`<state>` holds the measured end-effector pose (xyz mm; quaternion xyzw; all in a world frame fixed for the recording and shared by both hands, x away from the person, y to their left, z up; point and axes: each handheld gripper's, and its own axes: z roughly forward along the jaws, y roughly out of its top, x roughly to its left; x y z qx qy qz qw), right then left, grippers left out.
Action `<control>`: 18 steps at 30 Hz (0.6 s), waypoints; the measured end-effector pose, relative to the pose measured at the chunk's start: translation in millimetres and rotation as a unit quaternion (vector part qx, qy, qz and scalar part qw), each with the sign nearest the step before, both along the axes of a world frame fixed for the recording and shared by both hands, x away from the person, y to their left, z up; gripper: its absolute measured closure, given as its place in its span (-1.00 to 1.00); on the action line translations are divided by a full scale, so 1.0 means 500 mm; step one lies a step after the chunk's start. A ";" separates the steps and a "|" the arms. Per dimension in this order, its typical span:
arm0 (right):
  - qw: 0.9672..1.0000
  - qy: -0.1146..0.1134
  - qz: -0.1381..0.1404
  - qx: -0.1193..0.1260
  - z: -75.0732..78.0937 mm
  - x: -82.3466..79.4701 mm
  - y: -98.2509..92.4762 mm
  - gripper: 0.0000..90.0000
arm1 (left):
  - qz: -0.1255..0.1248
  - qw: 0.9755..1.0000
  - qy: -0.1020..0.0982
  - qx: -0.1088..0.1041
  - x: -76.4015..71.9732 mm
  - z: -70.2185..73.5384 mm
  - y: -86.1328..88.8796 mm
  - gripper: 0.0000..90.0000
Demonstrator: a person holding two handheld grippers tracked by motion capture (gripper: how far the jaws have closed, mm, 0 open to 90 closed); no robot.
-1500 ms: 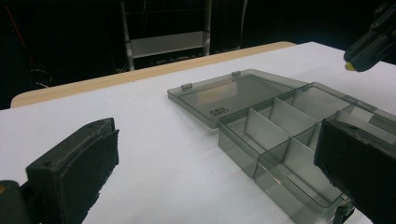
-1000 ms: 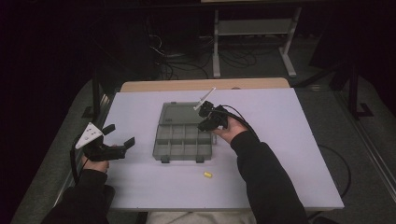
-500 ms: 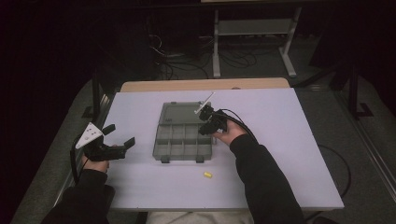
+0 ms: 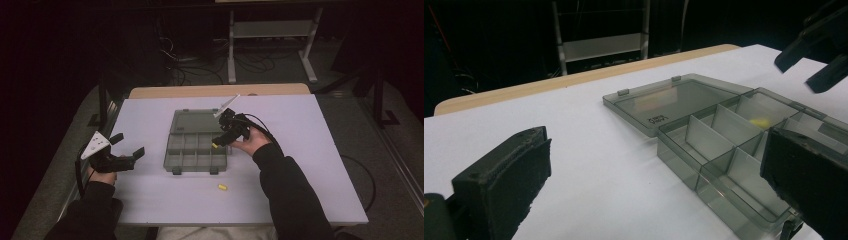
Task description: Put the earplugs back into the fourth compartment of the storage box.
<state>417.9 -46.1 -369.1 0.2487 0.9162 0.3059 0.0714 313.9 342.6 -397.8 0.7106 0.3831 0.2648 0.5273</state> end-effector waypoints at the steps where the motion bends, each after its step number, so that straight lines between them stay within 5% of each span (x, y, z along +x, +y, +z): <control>1: 1.000 -0.001 0.001 0.001 0.004 -0.003 -0.002 -0.34 | 0.000 1.000 0.000 -0.001 0.000 0.000 0.000 -1.00; 6: 1.000 -0.009 -0.004 0.008 0.026 -0.023 -0.010 -0.65 | 0.001 1.000 0.000 0.000 0.000 0.000 0.000 -1.00; 18: 1.000 -0.027 0.005 0.010 0.050 -0.076 -0.009 -1.00 | 0.001 1.000 0.000 0.000 0.000 0.000 0.000 -1.00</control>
